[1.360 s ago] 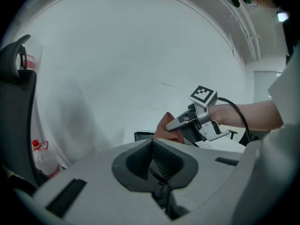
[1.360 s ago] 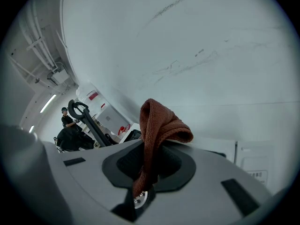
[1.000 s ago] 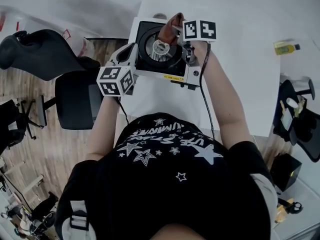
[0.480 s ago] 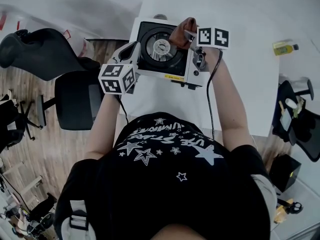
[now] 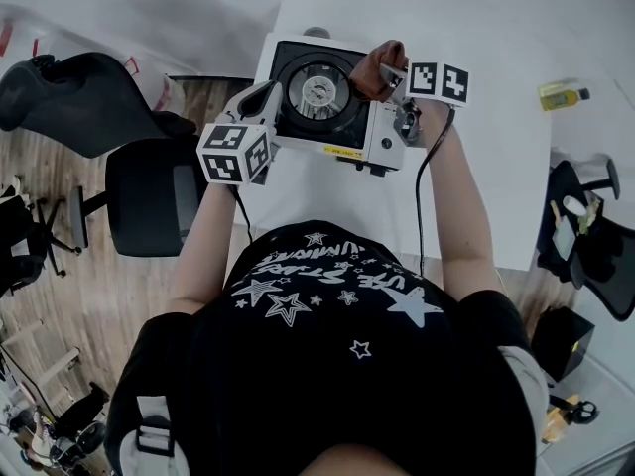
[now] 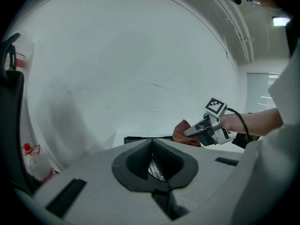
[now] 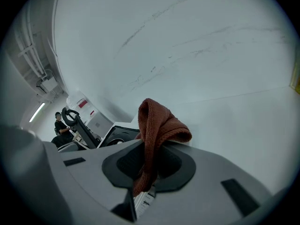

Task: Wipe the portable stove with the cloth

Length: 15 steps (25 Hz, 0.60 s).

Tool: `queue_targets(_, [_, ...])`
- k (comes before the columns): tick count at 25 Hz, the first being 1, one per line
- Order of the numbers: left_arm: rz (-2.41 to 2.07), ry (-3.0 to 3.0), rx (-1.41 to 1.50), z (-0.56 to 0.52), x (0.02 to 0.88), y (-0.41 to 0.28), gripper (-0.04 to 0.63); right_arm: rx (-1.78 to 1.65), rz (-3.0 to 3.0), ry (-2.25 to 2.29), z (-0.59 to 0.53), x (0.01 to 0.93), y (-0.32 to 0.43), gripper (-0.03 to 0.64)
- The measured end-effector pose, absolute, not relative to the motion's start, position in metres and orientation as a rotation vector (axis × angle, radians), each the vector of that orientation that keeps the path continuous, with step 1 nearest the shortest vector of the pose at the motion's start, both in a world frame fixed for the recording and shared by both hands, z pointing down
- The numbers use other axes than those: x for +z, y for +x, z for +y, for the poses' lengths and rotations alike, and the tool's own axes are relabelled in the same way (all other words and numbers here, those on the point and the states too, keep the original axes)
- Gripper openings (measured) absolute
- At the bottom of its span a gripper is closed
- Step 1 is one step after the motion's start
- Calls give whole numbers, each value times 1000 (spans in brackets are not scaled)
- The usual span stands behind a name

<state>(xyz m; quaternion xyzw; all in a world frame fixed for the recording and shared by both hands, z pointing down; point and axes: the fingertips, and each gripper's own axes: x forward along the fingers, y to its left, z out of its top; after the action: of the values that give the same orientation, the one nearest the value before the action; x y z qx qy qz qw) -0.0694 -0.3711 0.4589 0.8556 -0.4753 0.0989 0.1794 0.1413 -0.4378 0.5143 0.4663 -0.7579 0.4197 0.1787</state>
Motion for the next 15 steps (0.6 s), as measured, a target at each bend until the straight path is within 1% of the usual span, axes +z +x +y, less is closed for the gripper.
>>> queue_targets(15, [-1323,2442,270,-363,453,-68,9,1284,-2109,1451,-410,515,193,55])
